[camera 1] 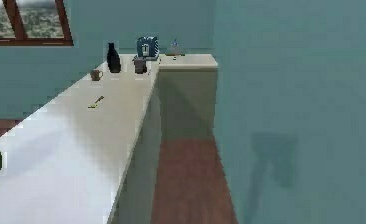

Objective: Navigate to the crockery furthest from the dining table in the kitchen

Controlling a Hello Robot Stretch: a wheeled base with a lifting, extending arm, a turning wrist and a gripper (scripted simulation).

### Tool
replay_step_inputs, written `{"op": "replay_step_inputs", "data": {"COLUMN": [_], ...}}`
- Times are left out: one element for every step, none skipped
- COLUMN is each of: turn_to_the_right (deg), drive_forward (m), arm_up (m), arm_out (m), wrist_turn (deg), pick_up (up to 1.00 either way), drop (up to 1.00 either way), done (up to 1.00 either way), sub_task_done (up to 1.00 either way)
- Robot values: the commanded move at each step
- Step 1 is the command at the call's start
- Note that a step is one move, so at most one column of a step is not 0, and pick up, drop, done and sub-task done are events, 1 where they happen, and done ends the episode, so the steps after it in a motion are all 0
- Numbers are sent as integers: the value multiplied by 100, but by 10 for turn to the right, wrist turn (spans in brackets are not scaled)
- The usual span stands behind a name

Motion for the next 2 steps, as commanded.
{"op": "replay_step_inputs", "data": {"turn_to_the_right": [0, -420], "drive_forward": [90, 0], "arm_up": [0, 0], "arm_out": [0, 0], "wrist_turn": [0, 0], "pick_up": [0, 0], "drop": [0, 0], "done": [0, 0], "sub_task_done": [0, 0]}}
